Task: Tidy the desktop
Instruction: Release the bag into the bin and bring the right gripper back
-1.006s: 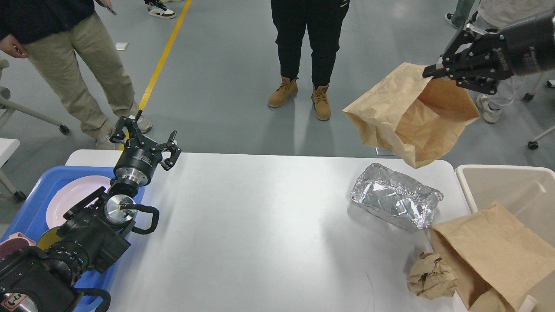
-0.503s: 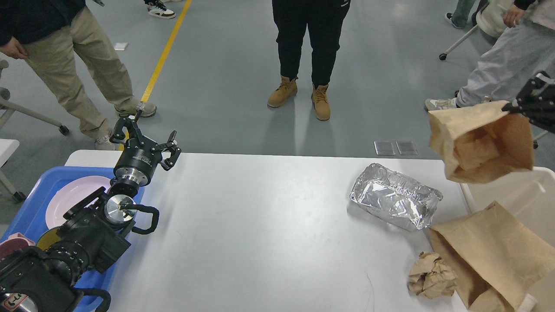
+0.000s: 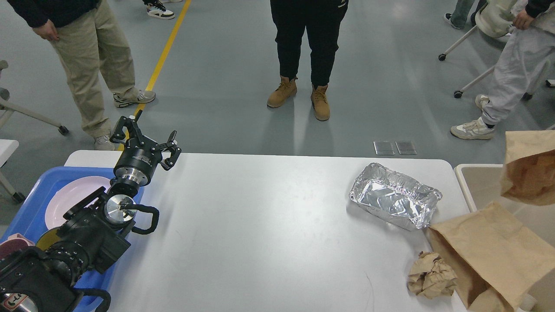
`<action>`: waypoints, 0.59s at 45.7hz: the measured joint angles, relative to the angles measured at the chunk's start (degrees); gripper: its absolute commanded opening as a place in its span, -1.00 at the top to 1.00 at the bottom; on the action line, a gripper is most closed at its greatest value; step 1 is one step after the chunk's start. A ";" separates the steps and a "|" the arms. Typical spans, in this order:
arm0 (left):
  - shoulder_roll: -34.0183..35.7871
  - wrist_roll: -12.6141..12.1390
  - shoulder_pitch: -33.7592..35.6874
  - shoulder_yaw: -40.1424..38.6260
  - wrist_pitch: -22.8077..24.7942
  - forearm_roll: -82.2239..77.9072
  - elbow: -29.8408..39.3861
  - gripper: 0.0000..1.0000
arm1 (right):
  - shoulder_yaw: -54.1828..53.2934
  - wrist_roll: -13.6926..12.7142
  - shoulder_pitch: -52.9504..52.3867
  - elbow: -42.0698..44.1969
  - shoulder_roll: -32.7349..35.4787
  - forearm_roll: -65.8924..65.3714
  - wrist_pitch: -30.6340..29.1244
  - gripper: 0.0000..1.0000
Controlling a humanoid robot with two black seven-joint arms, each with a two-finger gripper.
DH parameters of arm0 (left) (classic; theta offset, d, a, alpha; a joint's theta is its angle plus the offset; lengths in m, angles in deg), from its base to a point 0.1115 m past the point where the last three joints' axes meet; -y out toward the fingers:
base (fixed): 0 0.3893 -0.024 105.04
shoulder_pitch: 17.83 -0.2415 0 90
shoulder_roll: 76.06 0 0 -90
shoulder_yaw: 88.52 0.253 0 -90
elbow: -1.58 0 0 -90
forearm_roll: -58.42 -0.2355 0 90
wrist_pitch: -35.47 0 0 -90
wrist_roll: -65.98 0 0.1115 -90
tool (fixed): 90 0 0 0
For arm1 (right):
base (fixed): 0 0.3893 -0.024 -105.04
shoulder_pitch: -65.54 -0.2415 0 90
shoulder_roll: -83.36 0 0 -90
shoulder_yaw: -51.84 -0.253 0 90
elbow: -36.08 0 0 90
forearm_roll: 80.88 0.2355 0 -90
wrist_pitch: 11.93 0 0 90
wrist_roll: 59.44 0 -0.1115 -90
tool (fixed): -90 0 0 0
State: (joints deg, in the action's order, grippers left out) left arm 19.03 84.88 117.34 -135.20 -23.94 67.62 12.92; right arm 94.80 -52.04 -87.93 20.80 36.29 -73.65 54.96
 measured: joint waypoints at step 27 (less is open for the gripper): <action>0.00 0.00 0.00 -0.08 0.00 0.02 0.00 -0.93 | 0.20 0.51 16.84 1.65 -9.78 -0.01 32.71 -1.00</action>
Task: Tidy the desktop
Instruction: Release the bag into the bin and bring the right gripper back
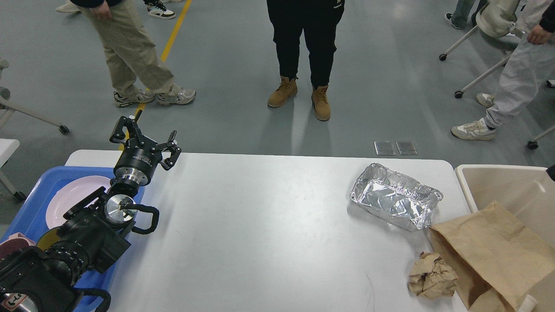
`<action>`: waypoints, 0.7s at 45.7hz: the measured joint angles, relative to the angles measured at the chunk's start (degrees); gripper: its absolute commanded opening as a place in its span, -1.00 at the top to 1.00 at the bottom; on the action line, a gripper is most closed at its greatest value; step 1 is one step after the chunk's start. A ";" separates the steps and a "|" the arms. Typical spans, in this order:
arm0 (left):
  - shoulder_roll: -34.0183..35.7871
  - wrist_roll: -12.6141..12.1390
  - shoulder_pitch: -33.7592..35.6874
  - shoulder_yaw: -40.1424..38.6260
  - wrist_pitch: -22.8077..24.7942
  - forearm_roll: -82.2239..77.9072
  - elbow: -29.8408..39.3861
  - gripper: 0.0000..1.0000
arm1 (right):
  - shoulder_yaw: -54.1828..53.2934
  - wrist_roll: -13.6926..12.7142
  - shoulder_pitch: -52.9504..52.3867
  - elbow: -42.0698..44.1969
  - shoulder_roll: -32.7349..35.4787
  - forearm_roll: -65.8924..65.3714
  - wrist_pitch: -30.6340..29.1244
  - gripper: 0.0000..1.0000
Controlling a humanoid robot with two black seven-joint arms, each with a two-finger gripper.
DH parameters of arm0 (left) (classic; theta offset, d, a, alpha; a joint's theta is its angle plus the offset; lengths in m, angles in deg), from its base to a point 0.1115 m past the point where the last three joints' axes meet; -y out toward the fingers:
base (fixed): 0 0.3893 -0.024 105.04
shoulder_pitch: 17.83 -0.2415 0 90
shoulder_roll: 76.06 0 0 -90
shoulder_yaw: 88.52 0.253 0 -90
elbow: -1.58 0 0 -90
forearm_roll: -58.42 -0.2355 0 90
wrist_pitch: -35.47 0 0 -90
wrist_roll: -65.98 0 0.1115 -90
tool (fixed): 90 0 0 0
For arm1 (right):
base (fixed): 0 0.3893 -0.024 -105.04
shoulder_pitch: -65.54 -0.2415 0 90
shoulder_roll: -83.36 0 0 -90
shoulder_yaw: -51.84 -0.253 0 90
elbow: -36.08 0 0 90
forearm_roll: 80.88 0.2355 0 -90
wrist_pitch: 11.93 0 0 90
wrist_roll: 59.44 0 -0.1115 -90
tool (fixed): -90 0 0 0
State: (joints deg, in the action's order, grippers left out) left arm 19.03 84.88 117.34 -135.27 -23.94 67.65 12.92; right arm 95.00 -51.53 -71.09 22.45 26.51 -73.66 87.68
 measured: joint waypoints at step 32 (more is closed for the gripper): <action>0.00 0.00 0.00 -0.01 0.00 -0.03 0.00 -0.93 | 20.14 -0.52 -41.31 -32.40 -7.01 -0.77 -23.66 -1.00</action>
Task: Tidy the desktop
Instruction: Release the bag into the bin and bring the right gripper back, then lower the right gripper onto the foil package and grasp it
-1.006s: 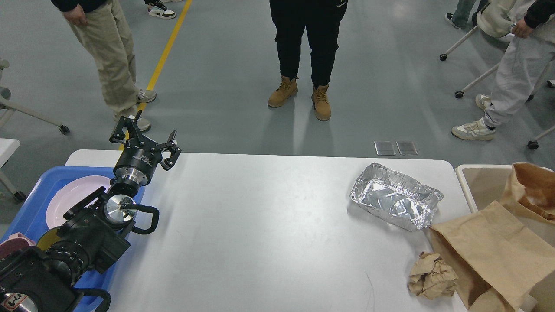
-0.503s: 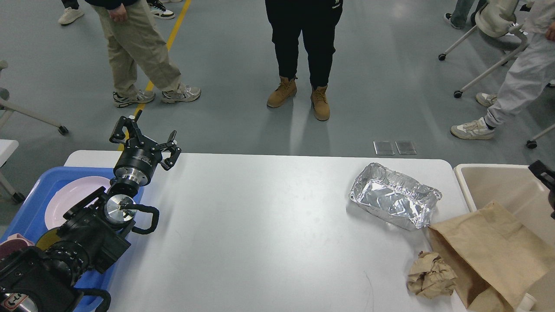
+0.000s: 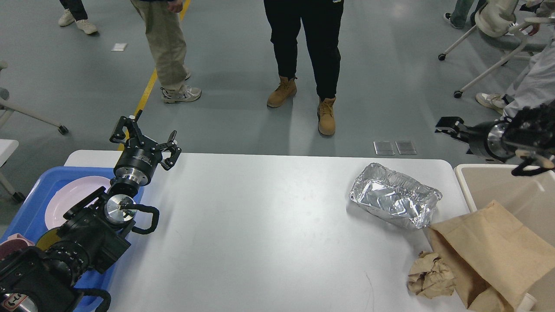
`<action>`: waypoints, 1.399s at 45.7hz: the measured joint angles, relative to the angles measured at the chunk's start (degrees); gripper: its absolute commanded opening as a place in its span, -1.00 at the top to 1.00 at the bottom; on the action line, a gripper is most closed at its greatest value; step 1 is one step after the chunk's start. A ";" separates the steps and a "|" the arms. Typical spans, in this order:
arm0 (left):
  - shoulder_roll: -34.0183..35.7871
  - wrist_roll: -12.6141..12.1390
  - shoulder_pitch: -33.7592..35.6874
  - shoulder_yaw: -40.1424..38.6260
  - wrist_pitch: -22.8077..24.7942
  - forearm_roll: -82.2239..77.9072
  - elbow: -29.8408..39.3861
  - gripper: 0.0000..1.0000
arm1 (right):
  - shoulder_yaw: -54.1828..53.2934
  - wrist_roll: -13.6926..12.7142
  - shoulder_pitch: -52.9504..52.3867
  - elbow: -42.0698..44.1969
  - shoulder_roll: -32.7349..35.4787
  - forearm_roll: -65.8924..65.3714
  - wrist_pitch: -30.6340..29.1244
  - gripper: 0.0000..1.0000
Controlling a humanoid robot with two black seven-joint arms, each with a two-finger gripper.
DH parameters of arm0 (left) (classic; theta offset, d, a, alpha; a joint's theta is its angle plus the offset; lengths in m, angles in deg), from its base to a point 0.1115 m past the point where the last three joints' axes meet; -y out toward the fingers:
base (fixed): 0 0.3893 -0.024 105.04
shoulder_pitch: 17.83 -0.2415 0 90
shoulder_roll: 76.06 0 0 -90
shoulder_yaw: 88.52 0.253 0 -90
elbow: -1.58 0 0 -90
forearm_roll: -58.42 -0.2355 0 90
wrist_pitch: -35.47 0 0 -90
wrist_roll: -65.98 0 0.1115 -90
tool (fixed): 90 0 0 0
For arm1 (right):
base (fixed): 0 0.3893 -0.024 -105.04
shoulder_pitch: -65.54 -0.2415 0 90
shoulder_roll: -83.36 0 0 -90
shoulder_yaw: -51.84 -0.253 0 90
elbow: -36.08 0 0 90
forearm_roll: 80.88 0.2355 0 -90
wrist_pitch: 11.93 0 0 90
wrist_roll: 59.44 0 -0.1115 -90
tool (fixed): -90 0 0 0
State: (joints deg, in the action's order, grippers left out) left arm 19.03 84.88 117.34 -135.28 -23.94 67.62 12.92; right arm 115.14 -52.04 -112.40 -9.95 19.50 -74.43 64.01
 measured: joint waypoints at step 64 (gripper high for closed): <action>0.00 0.00 0.00 0.00 0.00 0.01 0.00 -0.93 | -0.64 -0.19 23.37 6.50 -8.76 -1.14 9.90 0.04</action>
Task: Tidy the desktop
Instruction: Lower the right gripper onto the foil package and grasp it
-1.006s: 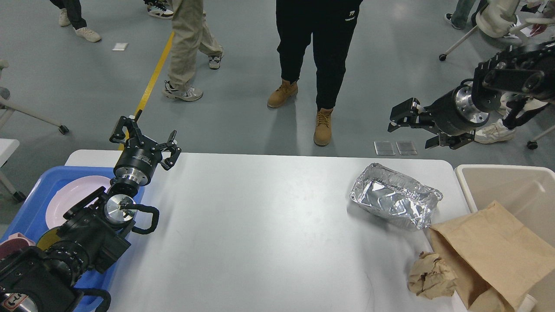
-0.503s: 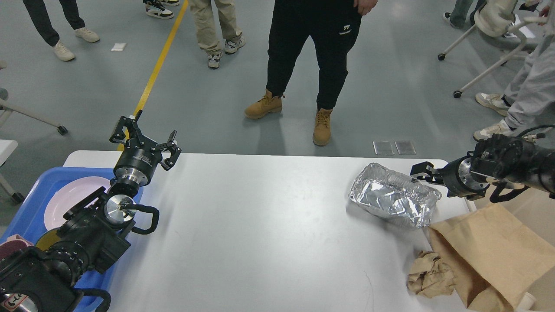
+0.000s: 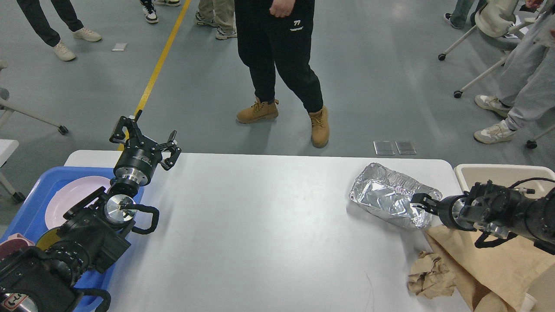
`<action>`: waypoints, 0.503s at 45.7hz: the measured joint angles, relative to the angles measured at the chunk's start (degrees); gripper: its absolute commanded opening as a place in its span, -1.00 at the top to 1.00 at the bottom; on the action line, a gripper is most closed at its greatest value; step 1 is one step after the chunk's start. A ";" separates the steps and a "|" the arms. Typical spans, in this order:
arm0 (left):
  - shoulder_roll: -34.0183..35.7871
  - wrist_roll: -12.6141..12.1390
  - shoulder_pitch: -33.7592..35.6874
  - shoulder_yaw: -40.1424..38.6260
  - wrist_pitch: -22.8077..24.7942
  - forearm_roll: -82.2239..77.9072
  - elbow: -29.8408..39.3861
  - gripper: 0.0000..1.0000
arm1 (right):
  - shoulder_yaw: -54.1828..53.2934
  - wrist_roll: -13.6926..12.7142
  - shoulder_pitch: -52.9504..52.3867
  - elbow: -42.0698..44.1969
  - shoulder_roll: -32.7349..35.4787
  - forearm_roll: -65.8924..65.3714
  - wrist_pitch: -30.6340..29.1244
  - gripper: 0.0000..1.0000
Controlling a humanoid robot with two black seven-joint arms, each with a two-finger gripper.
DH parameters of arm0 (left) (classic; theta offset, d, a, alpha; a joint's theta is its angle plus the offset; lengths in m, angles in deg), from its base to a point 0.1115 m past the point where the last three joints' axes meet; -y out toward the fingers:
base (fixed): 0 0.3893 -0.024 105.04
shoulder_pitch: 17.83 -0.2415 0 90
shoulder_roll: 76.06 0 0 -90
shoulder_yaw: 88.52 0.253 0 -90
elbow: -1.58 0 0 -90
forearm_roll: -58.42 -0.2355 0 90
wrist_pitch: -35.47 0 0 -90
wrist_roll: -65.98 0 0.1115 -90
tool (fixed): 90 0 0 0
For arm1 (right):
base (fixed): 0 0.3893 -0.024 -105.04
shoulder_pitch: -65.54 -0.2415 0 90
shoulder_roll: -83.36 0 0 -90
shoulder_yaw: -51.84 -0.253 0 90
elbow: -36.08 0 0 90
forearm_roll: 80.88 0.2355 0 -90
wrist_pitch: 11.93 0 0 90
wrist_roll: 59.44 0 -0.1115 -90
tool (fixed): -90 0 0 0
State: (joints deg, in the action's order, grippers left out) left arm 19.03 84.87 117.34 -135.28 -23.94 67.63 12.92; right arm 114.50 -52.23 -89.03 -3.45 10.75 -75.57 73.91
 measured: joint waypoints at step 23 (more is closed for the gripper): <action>0.00 0.00 0.00 0.00 0.00 0.00 0.00 -0.93 | -0.79 0.01 0.63 -0.24 -0.69 0.14 0.14 1.00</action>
State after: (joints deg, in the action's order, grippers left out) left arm 19.03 84.87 117.34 -135.28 -23.94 67.63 12.92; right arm 113.71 -52.22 -88.41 -3.69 10.06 -75.42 74.05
